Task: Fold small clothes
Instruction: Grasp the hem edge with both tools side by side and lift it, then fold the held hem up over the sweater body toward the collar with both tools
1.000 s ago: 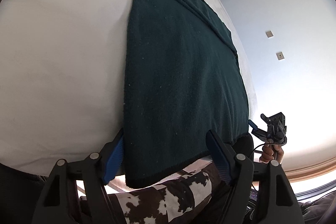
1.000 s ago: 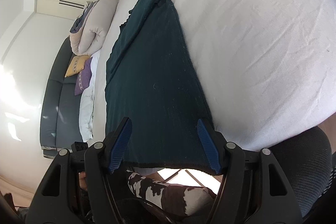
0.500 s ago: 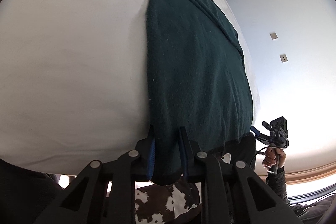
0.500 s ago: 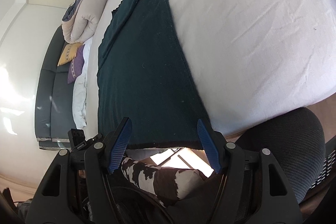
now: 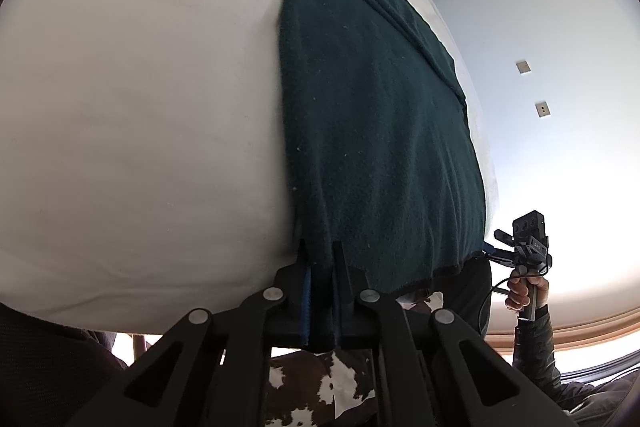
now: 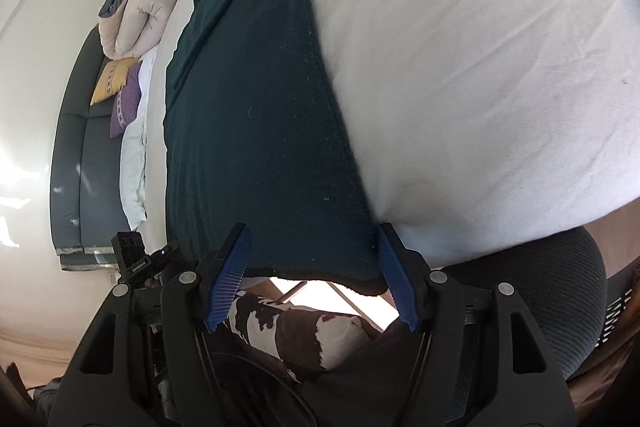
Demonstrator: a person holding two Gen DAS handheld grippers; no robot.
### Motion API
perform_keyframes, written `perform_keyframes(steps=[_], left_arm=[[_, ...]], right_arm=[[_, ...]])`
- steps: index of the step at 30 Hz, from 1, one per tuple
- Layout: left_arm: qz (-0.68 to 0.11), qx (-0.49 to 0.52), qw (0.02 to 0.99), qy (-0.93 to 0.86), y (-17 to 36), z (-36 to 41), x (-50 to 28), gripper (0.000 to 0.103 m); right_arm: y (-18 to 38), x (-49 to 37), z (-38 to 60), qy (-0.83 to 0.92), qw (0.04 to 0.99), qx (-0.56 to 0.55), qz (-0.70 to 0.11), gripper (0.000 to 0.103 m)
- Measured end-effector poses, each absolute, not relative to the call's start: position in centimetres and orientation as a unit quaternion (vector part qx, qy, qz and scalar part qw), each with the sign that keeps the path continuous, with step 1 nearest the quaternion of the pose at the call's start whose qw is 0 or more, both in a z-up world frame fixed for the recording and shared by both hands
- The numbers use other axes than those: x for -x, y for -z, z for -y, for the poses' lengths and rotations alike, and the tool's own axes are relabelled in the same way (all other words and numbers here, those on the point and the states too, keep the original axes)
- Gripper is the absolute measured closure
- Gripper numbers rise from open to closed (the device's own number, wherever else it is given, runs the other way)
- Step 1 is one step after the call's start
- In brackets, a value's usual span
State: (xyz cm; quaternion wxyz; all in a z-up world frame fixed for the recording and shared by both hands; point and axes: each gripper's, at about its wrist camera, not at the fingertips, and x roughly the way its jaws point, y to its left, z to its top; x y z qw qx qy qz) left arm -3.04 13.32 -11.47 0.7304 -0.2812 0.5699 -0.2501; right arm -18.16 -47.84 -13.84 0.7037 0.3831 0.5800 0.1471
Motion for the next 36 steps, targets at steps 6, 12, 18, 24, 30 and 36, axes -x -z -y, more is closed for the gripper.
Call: perform_keyframes(steps=[6, 12, 18, 24, 30, 36], left_arm=[[-0.566, 0.289, 0.728, 0.257, 11.5, -13.8, 3.3, 0.096], [-0.562, 0.307, 0.722, 0.263, 12.0, -14.5, 3.3, 0.096], [-0.56, 0.316, 0.719, 0.264, 12.2, -14.9, 3.3, 0.096], [-0.558, 0.324, 0.717, 0.264, 12.4, -15.3, 3.4, 0.096], [-0.558, 0.327, 0.716, 0.263, 12.3, -15.4, 3.4, 0.096], [-0.557, 0.324, 0.718, 0.262, 12.3, -15.4, 3.5, 0.097]], right_arm=[[14.5, 17.3, 46.9, -0.185, 0.682, -0.361, -0.609, 0.041], [14.4, 18.0, 47.6, -0.206, 0.685, -0.386, -0.583, 0.046], [14.9, 20.8, 49.0, -0.224, 0.692, -0.474, -0.497, 0.06], [15.2, 22.4, 49.6, -0.231, 0.692, -0.54, -0.419, 0.06], [15.4, 22.1, 48.0, -0.23, 0.69, -0.539, -0.425, 0.069], [14.5, 22.5, 47.4, -0.219, 0.71, -0.526, -0.414, 0.087]])
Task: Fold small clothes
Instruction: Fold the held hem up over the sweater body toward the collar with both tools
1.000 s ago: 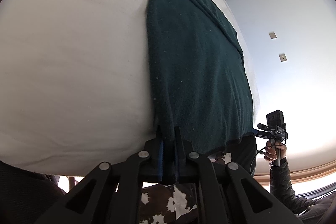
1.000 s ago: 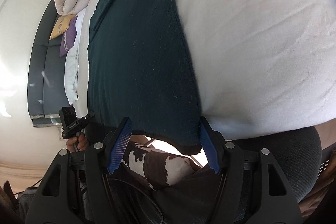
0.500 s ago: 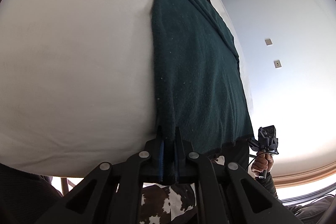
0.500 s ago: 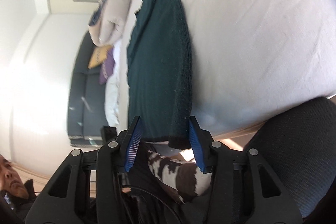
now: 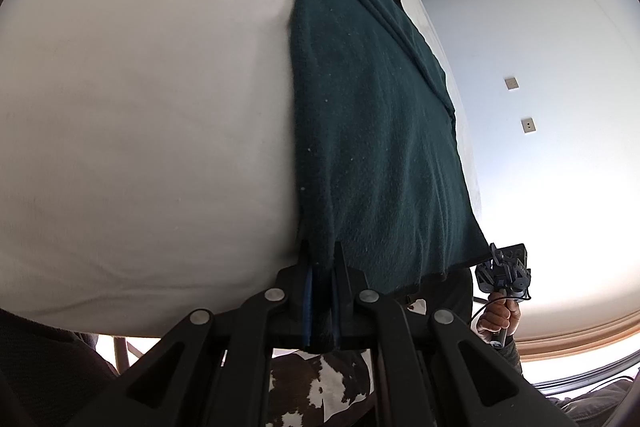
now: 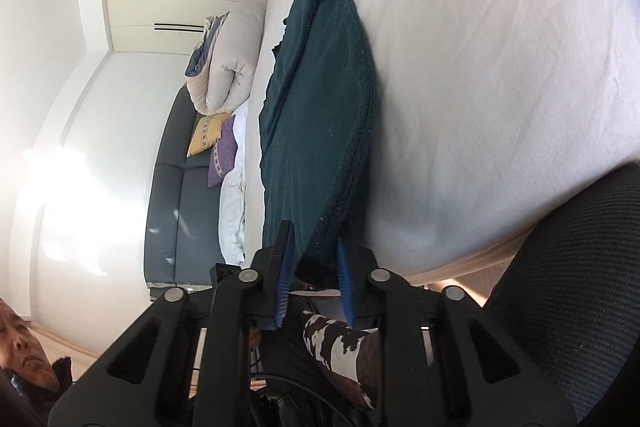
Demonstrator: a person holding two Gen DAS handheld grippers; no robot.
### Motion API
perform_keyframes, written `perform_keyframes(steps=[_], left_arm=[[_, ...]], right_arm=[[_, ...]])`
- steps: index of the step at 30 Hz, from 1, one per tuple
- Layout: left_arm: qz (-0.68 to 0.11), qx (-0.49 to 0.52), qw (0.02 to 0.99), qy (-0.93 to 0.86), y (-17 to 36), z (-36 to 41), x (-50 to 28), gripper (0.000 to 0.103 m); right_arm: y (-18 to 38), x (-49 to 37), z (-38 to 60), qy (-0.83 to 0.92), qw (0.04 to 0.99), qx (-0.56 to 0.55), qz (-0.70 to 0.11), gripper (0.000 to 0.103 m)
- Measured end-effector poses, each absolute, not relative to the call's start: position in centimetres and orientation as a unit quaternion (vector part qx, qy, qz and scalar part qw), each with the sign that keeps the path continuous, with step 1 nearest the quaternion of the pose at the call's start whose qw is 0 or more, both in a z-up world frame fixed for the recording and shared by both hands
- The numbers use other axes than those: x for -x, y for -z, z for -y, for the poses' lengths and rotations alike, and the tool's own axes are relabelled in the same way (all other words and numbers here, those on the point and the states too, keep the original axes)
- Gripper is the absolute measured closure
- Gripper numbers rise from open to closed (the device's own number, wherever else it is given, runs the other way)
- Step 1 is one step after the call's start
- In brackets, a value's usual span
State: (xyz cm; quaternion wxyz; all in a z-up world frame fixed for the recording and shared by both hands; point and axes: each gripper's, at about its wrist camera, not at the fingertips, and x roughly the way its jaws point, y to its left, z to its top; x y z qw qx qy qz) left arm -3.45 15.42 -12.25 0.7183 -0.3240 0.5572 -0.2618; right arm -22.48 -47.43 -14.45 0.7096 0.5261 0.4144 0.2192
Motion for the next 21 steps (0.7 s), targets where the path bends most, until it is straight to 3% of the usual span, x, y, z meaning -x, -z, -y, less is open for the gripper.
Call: perform_keyframes(steps=[4, 21], left_arm=[[-0.554, 0.321, 0.723, 0.26, 11.9, -15.3, 3.6, 0.097], [-0.475, 0.414, 0.712, 0.311, 7.2, -15.9, 3.4, 0.097]], right_arm=[[14.1, 22.4, 47.3, -0.2, 0.722, -0.509, -0.425, 0.095], [7.4, 19.1, 48.6, -0.211, 0.756, -0.505, -0.358, 0.096]])
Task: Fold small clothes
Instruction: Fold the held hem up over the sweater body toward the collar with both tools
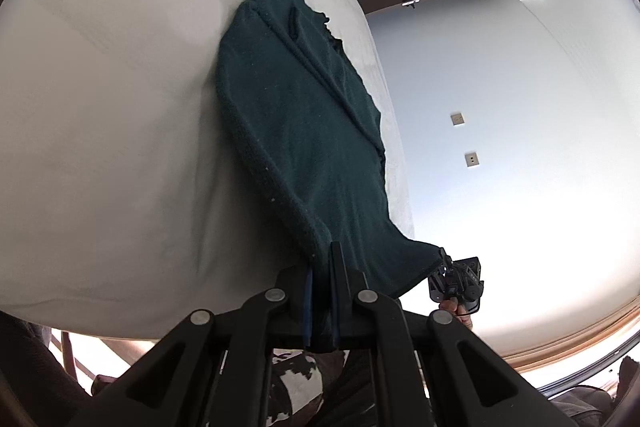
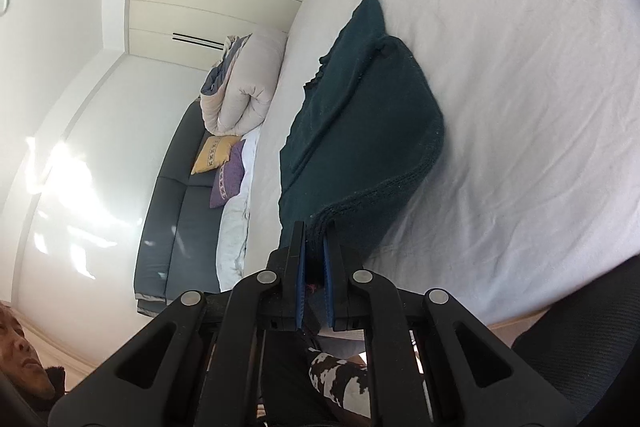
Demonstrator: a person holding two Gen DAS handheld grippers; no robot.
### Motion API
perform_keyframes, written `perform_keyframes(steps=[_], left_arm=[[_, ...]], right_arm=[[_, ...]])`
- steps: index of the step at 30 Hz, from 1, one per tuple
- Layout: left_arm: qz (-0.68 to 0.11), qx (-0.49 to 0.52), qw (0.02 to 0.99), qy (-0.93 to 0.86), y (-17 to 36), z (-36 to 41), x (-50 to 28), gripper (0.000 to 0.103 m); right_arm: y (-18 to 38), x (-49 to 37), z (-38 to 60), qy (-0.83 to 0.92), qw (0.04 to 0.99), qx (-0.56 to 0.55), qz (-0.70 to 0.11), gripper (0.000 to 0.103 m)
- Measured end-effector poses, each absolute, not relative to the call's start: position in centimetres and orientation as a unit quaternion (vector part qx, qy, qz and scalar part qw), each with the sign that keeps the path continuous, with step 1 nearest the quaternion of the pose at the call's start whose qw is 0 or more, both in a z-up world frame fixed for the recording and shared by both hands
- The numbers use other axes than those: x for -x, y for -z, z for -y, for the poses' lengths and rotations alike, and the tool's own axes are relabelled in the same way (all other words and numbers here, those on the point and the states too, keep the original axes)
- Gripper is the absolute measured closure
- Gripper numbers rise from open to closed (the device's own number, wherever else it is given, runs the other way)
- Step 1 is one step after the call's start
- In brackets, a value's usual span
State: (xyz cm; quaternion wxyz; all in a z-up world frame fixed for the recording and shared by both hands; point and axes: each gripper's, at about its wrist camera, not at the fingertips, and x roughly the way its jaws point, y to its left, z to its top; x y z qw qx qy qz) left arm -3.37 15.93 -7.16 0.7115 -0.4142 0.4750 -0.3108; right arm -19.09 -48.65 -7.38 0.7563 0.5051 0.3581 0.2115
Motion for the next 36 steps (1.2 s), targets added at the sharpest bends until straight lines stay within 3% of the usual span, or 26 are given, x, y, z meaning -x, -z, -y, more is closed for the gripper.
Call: perform_keyframes(steps=[17, 36], left_arm=[[-0.406, 0.454, 0.725, 0.322, 1.6, -17.0, -6.9, 0.097], [-0.415, 0.444, 0.745, 0.275, 1.8, -14.7, -25.5, 0.098]], right_arm=[[3.6, 6.2, 49.1, -0.187, 0.774, -0.52, -0.31, 0.096], [2.7, -14.9, 50.6, -0.126, 0.809, -0.479, -0.317, 0.096]])
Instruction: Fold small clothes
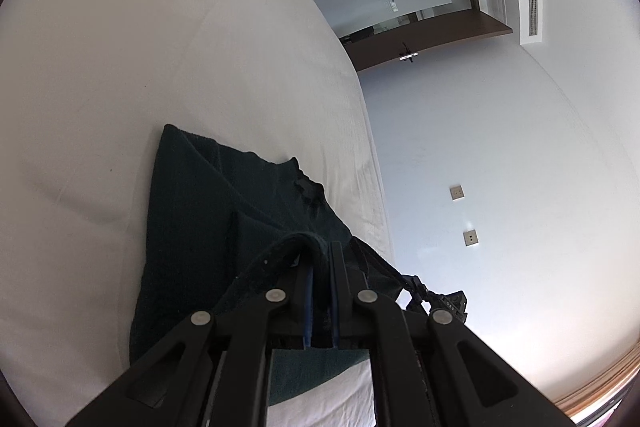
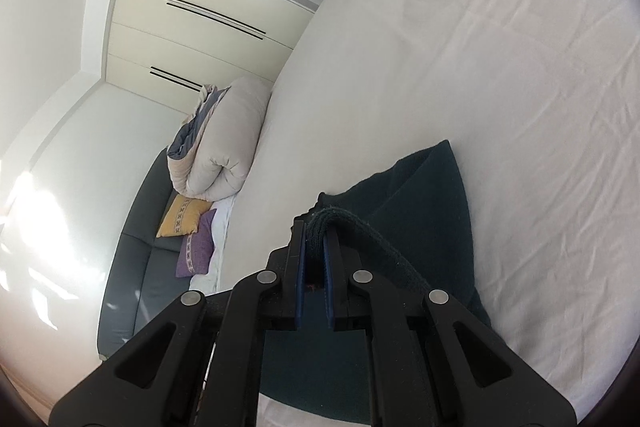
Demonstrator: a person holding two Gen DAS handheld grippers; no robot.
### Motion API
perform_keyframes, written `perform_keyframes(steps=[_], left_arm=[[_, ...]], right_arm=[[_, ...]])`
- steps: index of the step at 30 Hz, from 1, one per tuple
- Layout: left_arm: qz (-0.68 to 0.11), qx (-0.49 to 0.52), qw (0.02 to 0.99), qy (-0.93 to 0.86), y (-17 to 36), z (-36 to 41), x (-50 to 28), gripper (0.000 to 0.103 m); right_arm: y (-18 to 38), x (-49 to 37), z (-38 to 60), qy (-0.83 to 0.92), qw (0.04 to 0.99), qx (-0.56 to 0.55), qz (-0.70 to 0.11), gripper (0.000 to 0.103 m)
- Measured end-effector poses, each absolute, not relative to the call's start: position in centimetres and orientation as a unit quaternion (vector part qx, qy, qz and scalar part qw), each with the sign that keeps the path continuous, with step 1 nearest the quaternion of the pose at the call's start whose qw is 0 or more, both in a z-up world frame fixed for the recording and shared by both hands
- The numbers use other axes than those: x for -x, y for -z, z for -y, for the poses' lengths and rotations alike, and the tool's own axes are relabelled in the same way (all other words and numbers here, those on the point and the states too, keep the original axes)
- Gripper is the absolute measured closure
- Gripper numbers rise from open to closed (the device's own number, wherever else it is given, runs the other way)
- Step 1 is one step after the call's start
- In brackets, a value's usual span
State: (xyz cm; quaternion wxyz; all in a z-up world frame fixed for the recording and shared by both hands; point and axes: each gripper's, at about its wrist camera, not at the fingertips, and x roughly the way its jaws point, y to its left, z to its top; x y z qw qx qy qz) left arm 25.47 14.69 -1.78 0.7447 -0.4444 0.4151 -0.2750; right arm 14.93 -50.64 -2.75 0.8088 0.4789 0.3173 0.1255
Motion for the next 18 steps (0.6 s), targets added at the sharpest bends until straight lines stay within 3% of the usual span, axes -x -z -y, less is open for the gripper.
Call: perform_keyframes(steps=[10, 11, 12, 13, 14, 16, 18], left_arm=[[-0.439, 0.494, 0.723, 0.2, 7.5, -16.2, -31.2, 0.096], [-0.443, 0.5, 0.717, 0.197, 8.2, -16.2, -31.4, 0.093], [-0.446, 0.507, 0.711, 0.196, 8.8, -16.3, -31.4, 0.078], [-0.443, 0.512, 0.71, 0.194, 9.3, -16.5, -31.3, 0.06], [-0.437, 0.515, 0.714, 0.187, 9.5, -16.8, -31.0, 0.053], [-0.426, 0.526, 0.713, 0.183, 9.8, -17.4, -30.5, 0.045], [-0.422, 0.53, 0.714, 0.177, 9.7, -17.8, -30.0, 0.044]], right_arm=[[8.2, -22.4, 52.2, -0.058, 0.793, -0.496, -0.35, 0.095], [8.9, -22.9, 52.3, -0.053, 0.788, -0.5, -0.355, 0.094], [9.6, -23.3, 52.5, -0.047, 0.781, -0.506, -0.363, 0.091], [10.2, -23.7, 52.6, -0.04, 0.776, -0.51, -0.369, 0.075], [10.6, -23.9, 52.6, -0.034, 0.776, -0.51, -0.37, 0.047], [10.7, -24.0, 52.7, -0.045, 0.783, -0.514, -0.347, 0.028], [10.3, -24.2, 52.8, -0.027, 0.795, -0.5, -0.342, 0.023]])
